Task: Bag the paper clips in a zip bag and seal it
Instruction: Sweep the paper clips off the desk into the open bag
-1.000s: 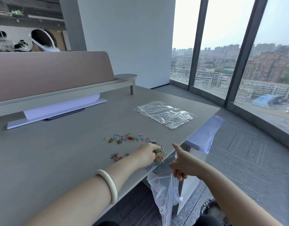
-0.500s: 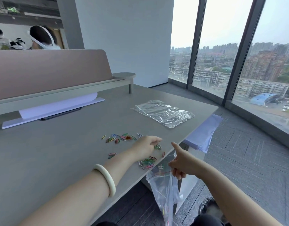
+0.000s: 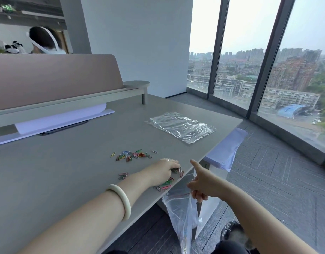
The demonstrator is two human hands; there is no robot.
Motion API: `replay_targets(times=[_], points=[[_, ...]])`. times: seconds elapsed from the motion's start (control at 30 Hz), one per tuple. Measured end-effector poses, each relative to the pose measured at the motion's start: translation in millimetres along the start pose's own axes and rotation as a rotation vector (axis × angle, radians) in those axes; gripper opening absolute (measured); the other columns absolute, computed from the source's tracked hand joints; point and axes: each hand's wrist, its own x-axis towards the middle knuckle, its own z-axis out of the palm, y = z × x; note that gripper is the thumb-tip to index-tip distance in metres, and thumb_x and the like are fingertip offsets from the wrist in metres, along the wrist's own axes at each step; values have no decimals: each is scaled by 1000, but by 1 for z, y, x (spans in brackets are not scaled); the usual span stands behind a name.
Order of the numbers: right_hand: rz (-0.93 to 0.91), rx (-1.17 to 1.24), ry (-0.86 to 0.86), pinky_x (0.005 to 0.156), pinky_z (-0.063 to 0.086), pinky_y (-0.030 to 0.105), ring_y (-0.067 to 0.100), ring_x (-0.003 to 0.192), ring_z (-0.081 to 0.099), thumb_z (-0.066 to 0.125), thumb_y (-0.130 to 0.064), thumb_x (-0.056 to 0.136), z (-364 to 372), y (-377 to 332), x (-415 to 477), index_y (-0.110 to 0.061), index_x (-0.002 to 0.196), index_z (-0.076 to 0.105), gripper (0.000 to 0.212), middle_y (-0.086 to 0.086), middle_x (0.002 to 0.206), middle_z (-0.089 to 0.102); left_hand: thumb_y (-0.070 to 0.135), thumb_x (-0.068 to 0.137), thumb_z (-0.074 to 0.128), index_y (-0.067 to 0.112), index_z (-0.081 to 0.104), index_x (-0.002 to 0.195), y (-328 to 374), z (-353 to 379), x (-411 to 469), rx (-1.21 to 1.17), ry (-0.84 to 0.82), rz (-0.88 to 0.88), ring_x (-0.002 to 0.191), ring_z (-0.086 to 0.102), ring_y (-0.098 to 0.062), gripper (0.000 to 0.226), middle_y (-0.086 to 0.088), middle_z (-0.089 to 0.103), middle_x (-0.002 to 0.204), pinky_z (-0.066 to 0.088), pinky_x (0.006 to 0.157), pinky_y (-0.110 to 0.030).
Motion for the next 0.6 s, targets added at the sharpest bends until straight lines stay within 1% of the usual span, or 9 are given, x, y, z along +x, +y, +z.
replay_targets(times=[0.17,0.23,0.3,0.33,0.37,0.43,0.47,0.53,0.6], points=[[5,32,2,31,32,21,15,32,47,45,-1,91,0,-1,0,-24,147,-9,81,13,56,56,-4,88,30,16,52,131,10,5,-18,-5,-86,107,139,31,-10,53,4,41,149,19,114,-20],[-3,24,2,31,32,20,14,32,48,46,-3,92,1,-1,-1,-24,147,-9,80,11,56,56,-4,86,30,19,53,130,15,4,-23,-26,-107,106,136,37,-12,54,4,46,145,26,115,-25],[-8,18,2,32,32,21,14,33,48,46,-3,91,1,-1,-2,-23,147,-9,81,11,56,57,-1,88,30,22,52,131,19,0,-27,-91,-114,88,132,44,-13,53,3,50,141,34,108,-25],[-10,17,1,32,32,21,14,33,49,46,-1,91,1,-2,-3,-23,147,-9,82,11,56,57,0,90,30,23,50,132,21,-3,-28,-134,-102,67,129,47,-13,51,2,52,139,35,105,-23],[-13,14,0,32,33,21,14,33,50,46,0,90,1,-1,-3,-23,147,-10,83,11,56,58,2,91,30,24,50,132,22,-7,-30,-183,-73,53,126,50,-13,50,1,55,137,37,105,-25],[-17,1,-1,32,35,21,13,33,51,47,0,90,1,-2,-5,-22,147,-11,84,11,56,60,2,92,30,23,51,130,21,-14,-32,-253,13,19,120,55,-13,48,-2,58,133,41,106,-33],[-18,-3,-4,32,36,21,12,33,51,47,0,90,2,-2,-5,-23,148,-11,85,11,56,60,1,92,30,21,51,130,18,-19,-35,-256,45,-12,119,56,-12,48,-2,58,132,41,106,-33],[-17,-5,-11,32,36,21,12,32,51,46,0,90,3,-2,-7,-23,148,-11,85,11,57,60,0,90,31,19,50,131,7,-27,-41,-225,93,-80,121,54,-12,49,-2,55,136,39,106,-29],[-22,-14,-15,32,36,20,11,32,51,46,0,90,4,-2,-7,-23,148,-11,84,12,58,61,-1,87,30,18,45,135,-3,-33,-50,-177,100,-154,123,51,-15,54,-2,47,144,37,107,-32]])
